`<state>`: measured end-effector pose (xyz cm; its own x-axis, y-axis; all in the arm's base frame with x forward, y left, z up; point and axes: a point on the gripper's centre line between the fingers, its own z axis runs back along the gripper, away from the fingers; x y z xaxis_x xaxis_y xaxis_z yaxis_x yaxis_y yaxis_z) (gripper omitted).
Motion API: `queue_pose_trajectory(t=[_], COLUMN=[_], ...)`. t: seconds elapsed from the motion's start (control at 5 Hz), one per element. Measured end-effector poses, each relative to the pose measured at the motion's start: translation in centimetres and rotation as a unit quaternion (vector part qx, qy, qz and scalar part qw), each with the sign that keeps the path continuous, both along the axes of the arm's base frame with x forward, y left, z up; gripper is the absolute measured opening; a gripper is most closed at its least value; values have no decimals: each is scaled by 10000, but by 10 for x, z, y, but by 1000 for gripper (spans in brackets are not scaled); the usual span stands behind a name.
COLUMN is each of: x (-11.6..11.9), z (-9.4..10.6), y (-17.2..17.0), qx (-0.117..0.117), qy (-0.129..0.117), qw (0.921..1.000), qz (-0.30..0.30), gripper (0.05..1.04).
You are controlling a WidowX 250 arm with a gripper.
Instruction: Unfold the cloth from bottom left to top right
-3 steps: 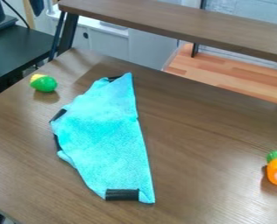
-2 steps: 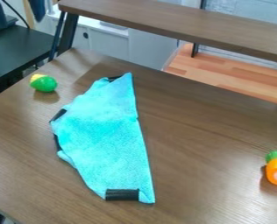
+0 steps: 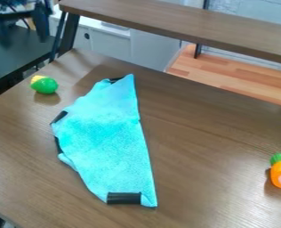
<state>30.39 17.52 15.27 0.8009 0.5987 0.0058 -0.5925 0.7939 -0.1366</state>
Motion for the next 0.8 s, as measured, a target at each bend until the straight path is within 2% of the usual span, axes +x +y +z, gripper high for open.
queue_pose_trajectory(t=[0.2, 0.4, 0.8], x=[3, 5, 11], z=[-17, -44, -88], y=[3, 8, 4], qx=[57, 144, 604], qy=[-39, 44, 132], qw=[9999, 9993, 9946], qz=[-116, -333, -829], gripper=[1001, 1001, 1001])
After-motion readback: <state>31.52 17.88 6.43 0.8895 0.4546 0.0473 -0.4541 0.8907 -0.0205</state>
